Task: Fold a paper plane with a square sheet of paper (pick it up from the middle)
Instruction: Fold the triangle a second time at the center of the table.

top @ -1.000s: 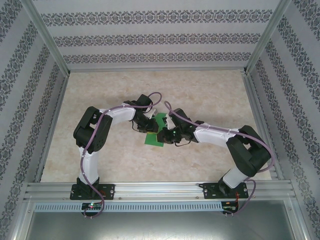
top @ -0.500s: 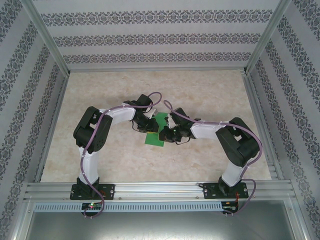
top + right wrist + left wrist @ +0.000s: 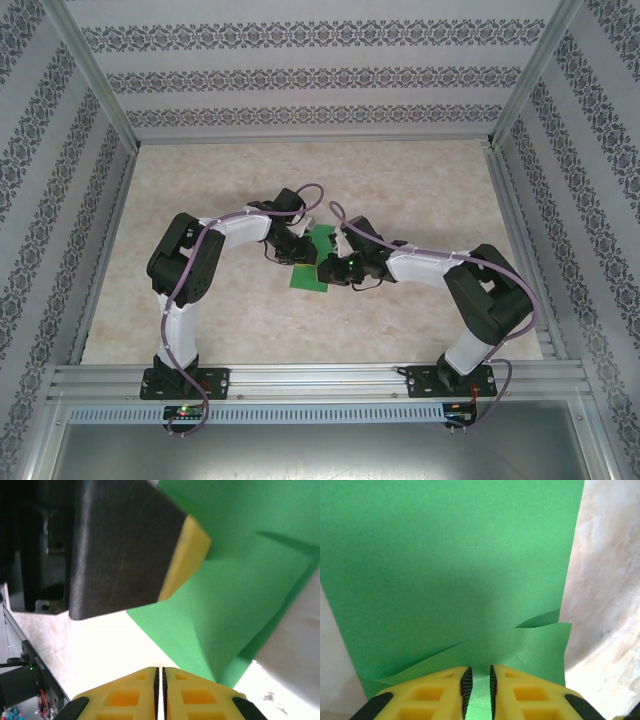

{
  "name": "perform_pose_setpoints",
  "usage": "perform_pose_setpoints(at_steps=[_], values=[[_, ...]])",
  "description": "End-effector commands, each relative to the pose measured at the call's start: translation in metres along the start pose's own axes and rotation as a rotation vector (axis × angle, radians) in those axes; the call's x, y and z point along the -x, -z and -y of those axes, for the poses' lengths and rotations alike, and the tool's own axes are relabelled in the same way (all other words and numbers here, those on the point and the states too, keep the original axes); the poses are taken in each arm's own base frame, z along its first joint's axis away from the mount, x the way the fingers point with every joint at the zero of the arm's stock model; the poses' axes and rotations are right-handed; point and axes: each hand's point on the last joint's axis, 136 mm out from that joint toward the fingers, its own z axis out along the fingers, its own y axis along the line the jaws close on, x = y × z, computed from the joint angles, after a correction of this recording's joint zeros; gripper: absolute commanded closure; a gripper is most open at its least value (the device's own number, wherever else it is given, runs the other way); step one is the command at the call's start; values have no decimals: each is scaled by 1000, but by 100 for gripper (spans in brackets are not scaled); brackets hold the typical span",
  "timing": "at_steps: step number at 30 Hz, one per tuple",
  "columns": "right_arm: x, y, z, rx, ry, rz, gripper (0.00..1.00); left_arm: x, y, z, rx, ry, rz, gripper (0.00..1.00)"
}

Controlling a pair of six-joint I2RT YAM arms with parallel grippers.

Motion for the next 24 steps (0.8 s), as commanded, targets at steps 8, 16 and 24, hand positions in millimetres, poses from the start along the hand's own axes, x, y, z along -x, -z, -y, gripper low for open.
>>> perform_pose_setpoints(at_steps=[8, 16, 24], values=[[-16, -17, 26, -72, 7, -61, 87, -1, -15, -39, 158, 45, -2, 76], [-15, -23, 42, -106, -9, -64, 87, 1, -11, -32, 131, 46, 9, 76], [-27, -22, 56, -116, -41, -84, 87, 13, 6, -14, 84, 41, 59, 75]])
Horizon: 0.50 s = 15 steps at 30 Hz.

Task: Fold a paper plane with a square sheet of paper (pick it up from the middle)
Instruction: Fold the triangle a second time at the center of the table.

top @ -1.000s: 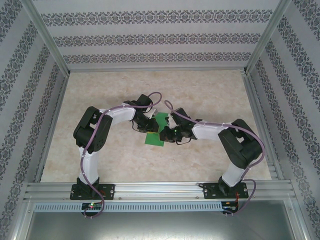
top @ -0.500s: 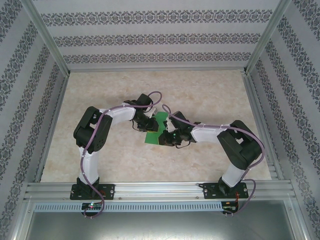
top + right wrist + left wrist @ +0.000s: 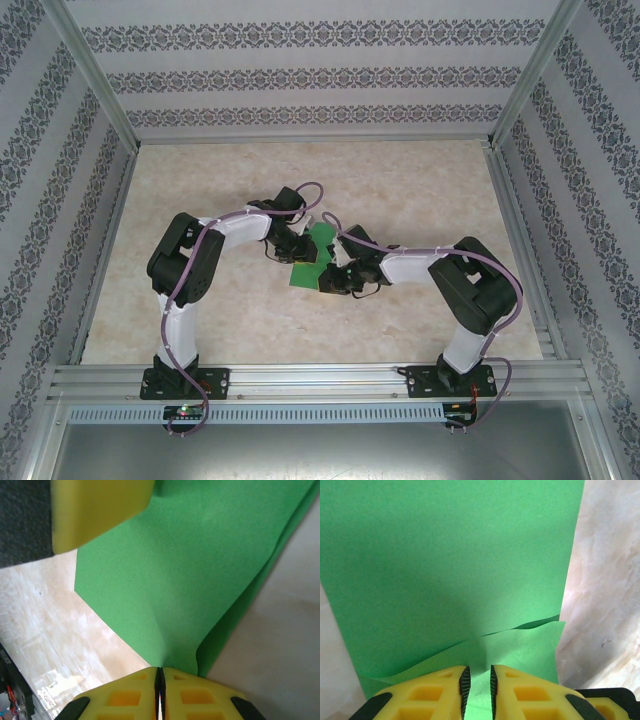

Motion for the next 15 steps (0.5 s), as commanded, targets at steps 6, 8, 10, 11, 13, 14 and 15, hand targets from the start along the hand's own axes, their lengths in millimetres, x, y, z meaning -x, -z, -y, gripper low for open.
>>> perform_pose_setpoints(at_steps=[6, 8, 10, 11, 13, 14, 15], values=[[-13, -6, 29, -34, -56, -21, 87, 15, 24, 13, -22, 21, 89, 74], [-13, -6, 29, -25, -62, -16, 87, 15, 32, 21, -48, 19, 104, 73], [-13, -6, 29, -17, -66, -12, 88, 15, 38, 26, -64, 17, 114, 73], [-14, -7, 28, -11, -71, -13, 87, 13, 39, 29, -79, 21, 112, 73], [-14, -7, 28, -2, -75, -9, 88, 8, 37, 32, -111, 37, 96, 73], [-13, -7, 27, 3, -76, -8, 88, 5, 35, 34, -127, 43, 87, 73], [-12, -7, 26, 7, -76, -6, 88, 2, 34, 34, -138, 50, 82, 73]])
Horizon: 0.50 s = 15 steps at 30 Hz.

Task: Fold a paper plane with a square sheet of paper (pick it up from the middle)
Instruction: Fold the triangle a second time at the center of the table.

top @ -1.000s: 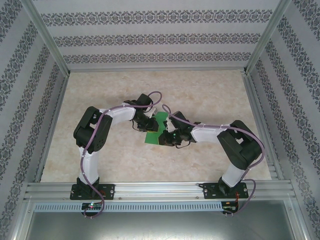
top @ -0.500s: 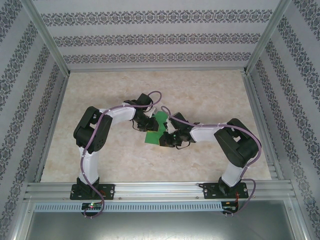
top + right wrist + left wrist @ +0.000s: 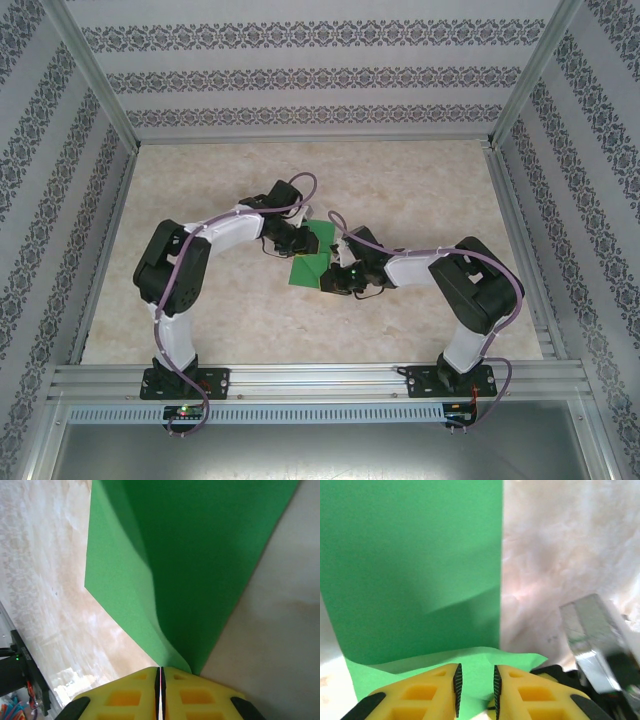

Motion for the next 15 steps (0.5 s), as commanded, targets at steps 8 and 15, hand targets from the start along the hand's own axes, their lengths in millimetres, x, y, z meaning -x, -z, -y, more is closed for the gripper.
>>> perform_pose_setpoints(at_steps=[8, 15], values=[[-9, -3, 22, -60, -49, -6, 88, -27, -10, 10, -98, 55, -45, 73], [-7, -1, 19, -56, -47, -2, 89, -33, -20, 16, -131, 56, -63, 73]])
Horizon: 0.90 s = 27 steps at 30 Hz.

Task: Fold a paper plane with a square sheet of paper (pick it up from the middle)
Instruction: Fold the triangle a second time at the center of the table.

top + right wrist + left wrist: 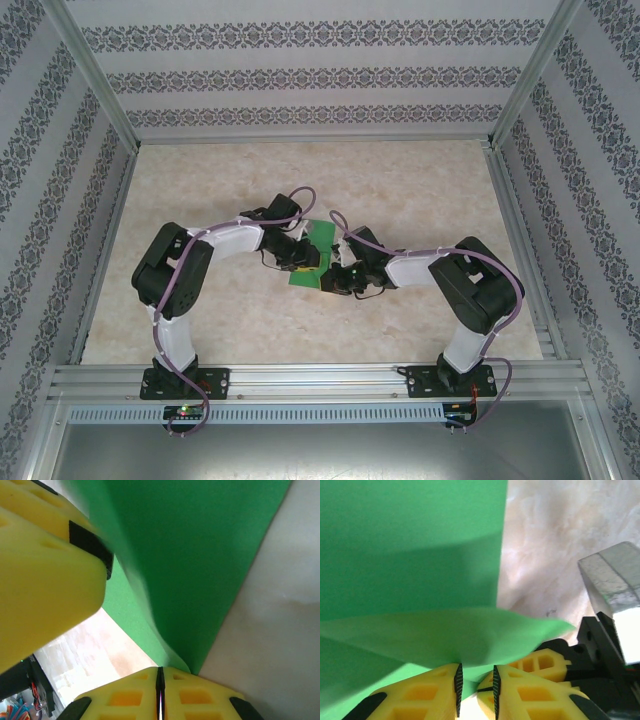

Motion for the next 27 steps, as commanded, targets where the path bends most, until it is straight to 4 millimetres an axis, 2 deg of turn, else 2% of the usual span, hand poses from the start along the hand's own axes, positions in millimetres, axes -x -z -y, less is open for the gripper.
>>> perform_pose_setpoints(at_steps=[1, 11, 27], values=[[-7, 0, 19, -64, -37, -4, 89, -2, -5, 12, -59, -9, 1, 73], [-6, 1, 17, -67, -36, 2, 89, -7, -24, 0, -61, 11, -27, 74], [-14, 0, 25, -85, -51, -17, 89, 10, -30, -34, 97, 38, 32, 76]])
